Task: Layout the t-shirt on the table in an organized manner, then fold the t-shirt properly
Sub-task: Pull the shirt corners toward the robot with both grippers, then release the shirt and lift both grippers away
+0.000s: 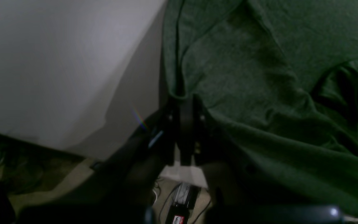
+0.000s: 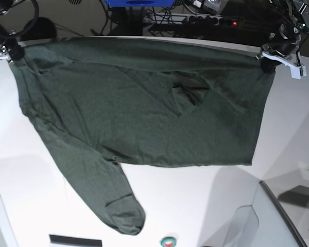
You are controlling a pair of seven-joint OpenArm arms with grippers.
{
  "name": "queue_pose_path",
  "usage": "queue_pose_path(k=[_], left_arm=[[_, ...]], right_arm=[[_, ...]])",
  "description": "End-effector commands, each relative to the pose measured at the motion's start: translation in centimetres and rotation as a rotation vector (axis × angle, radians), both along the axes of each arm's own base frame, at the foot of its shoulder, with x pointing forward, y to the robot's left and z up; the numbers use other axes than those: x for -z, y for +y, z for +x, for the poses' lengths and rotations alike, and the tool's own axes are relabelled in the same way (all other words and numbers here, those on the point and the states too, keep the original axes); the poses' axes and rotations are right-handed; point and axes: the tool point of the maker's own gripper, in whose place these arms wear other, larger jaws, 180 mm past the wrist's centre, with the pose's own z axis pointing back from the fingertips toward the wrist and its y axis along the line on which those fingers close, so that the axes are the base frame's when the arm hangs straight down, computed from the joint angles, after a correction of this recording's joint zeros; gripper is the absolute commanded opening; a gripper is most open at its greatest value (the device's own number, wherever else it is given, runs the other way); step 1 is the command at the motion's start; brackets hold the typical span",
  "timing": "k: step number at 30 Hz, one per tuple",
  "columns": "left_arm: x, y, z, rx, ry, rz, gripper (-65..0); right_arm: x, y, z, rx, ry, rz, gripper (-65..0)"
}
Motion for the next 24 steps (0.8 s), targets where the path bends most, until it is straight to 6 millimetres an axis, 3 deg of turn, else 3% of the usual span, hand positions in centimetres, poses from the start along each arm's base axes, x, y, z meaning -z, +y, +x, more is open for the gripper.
queue_pose_path(k=[1,5,7,10,13,19,24], left_arm=[[-1.2,0.9,0.6,-0.003,-0.038,0.03,-65.0],[-1.1,1.2,0.4,-0.024,-0.028,0.032,-63.8],[-0.8,1.7,-0.2,-0.056,-0.007,0.038,-45.3],[-0.8,1.9,-0.3,-0.068,-0.004,0.039,-20.7],[-1.1,2.7,-0.5,-0.09,-0.009,0.051,-9.2],[-3.0,6.9,-2.0,-0.209,-0.039,0.109,-8.6],[-5.2,10.2,-1.9,-0.214,-0.054,0.185,-8.6]], right_arm=[[-0.7,-1.1,0.4,0.016,-0.024,-0.025,-58.4],[-0.7,-1.0,0.3,0.018,-0.025,-0.023,-39.5],[-0.7,-1.0,0.3,0.018,-0.025,-0.023,-34.7],[-0.7,-1.1,0.3,0.02,-0.024,-0.025,-33.0],[-0.8,-1.3,0.2,0.023,-0.024,-0.031,-32.9],[-1.9,-4.1,-0.6,0.079,-0.029,-0.081,-32.1],[-3.5,-7.6,0.1,0.09,-0.059,-0.173,-15.6]])
